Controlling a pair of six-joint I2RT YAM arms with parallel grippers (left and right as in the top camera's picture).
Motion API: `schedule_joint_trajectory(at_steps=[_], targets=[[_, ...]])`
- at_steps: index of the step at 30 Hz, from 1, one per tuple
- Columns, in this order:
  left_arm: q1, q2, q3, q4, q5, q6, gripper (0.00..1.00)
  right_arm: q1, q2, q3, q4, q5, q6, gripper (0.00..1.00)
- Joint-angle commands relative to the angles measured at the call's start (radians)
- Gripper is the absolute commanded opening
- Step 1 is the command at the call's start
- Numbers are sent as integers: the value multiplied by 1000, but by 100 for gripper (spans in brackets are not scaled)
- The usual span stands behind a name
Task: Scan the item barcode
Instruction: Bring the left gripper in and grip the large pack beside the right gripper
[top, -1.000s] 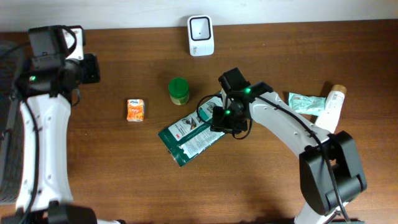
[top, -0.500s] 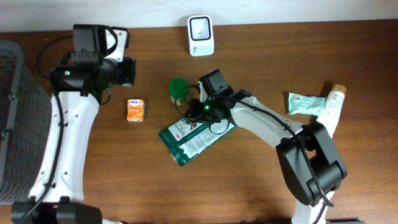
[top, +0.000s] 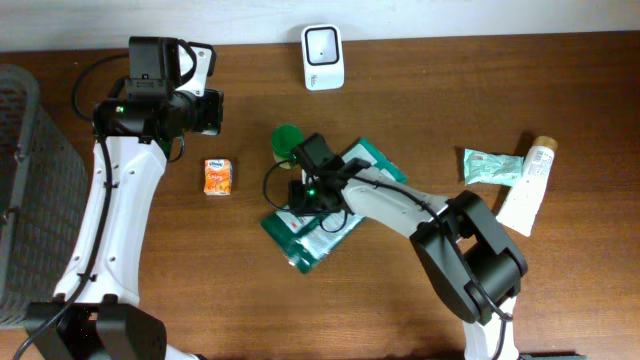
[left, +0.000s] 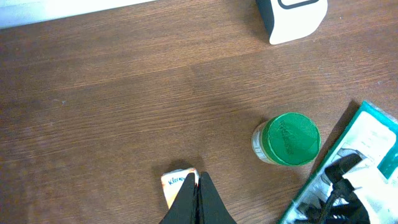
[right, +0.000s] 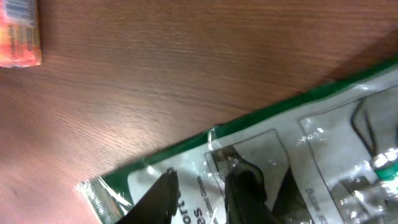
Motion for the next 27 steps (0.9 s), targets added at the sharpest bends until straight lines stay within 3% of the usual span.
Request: schedule_joint_trajectory(at_steps=[1, 8, 12, 14, 17, 21, 27], targets=[[-1, 5, -4, 2, 11, 17, 0, -71, 8, 44, -172, -24, -32, 22], [-2, 6, -5, -3, 17, 16, 0, -224, 8, 59, -285, -113, -175, 22], [-6, 16, -5, -5, 114, 17, 0, -292, 8, 61, -312, -170, -275, 23], [-19, 31, -5, -6, 144, 17, 0, -323, 8, 87, -357, -203, -315, 33], [-62, 57, -5, 2, 149, 28, 0, -365, -12, 169, -462, -213, -318, 41], [-146, 91, -5, 17, 183, 79, 0, -421, -87, 257, -580, -144, -331, 37], [-249, 185, -5, 16, 300, 169, 0, -576, -140, 259, -729, 106, -194, 32]])
